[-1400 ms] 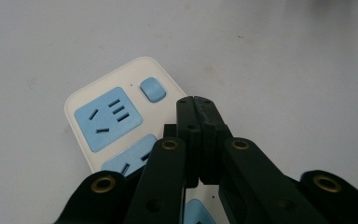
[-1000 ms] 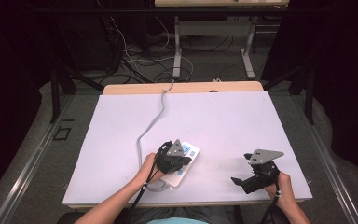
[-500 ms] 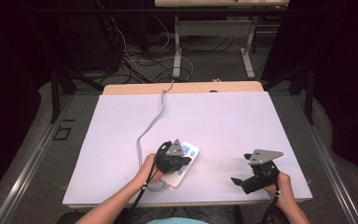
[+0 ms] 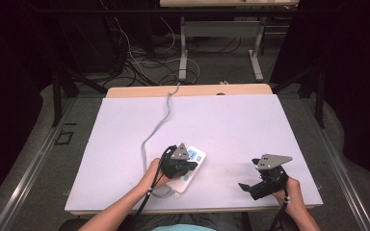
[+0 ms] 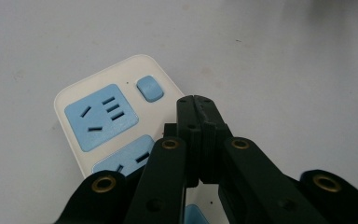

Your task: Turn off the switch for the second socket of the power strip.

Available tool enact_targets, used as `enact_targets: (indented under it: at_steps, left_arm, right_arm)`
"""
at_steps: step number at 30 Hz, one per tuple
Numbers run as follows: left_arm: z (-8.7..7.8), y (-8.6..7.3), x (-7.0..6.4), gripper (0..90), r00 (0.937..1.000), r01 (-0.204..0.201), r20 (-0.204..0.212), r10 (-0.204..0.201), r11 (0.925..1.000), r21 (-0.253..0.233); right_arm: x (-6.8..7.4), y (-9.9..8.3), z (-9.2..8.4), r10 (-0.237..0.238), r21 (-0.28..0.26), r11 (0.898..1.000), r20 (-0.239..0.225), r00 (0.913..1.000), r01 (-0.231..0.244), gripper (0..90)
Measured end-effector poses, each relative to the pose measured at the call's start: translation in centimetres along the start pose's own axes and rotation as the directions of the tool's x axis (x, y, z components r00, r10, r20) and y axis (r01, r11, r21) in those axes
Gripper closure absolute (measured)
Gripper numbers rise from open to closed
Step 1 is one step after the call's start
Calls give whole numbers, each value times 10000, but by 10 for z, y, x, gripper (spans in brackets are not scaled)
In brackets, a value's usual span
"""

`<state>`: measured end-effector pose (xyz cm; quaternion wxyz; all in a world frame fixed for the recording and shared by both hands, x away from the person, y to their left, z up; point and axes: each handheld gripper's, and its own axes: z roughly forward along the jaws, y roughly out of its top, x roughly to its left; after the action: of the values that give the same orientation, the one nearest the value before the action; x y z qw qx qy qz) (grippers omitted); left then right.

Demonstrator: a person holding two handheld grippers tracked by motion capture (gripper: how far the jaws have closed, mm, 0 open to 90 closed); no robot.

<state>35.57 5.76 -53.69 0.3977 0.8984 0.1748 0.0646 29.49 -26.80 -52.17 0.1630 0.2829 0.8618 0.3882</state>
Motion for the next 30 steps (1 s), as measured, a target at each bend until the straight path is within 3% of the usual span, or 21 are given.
enact_targets:
  at_steps: [1, 30]
  left_arm:
    - [0, 0, 0, 900, 10000, 9, 2, -9, 10000, 6]
    - [1, -1, -1, 900, 9997, 222, -76, -222, 9998, 11]
  right_arm:
    - [-1, 0, 0, -156, 57, 9999, -126, 9998, 156, 8]
    - [-1, 0, 1, -61, 79, 10000, -61, 10000, 61, 8]
